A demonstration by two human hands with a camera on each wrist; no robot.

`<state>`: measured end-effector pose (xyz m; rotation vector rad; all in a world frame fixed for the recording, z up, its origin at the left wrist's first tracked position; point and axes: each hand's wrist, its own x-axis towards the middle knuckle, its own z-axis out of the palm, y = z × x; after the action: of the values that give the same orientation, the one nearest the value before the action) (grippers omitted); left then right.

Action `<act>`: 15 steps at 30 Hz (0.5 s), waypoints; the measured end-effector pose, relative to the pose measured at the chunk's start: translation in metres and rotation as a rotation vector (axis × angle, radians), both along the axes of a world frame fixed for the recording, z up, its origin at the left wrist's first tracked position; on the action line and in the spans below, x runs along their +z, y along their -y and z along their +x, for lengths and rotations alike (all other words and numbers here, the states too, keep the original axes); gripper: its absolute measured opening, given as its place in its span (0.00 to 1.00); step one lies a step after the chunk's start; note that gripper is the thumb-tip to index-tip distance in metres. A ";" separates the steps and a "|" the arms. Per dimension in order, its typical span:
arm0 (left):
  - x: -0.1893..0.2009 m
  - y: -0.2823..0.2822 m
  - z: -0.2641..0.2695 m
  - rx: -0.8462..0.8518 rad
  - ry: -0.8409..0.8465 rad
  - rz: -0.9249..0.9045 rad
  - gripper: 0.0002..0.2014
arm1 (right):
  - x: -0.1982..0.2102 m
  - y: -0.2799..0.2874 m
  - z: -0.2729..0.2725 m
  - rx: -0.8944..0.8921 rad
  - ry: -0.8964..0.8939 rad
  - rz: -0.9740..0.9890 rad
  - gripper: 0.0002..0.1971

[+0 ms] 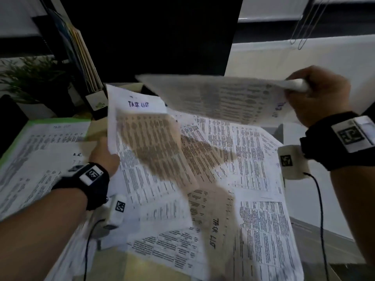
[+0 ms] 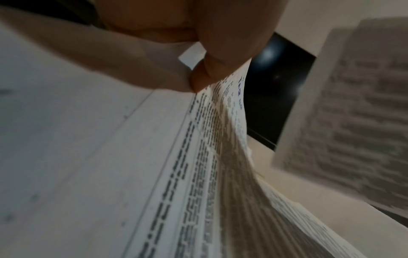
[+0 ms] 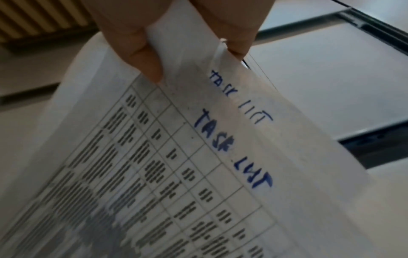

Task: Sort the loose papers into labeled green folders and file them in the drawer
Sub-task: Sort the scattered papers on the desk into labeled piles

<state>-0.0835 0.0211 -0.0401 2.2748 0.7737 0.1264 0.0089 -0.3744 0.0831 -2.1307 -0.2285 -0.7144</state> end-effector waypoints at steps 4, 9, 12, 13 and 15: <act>0.042 -0.008 0.004 -0.037 0.090 0.115 0.28 | 0.026 -0.009 -0.026 0.152 0.075 -0.263 0.11; 0.094 0.036 0.003 -0.313 0.162 0.294 0.27 | 0.043 -0.056 -0.039 0.339 0.205 -0.702 0.05; 0.112 0.072 -0.010 -0.621 0.321 0.320 0.26 | 0.052 -0.090 -0.049 0.248 0.181 -0.801 0.06; 0.113 0.080 -0.014 -0.679 0.347 0.299 0.25 | 0.059 -0.098 -0.051 0.209 0.160 -0.827 0.08; 0.115 0.090 -0.019 -0.697 0.350 0.218 0.24 | 0.072 -0.106 -0.052 0.213 0.083 -0.846 0.11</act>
<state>-0.1025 -0.0688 0.0752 2.4962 -0.2371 0.2785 -0.0431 -0.2681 0.1555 -2.7986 -0.9220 -0.6402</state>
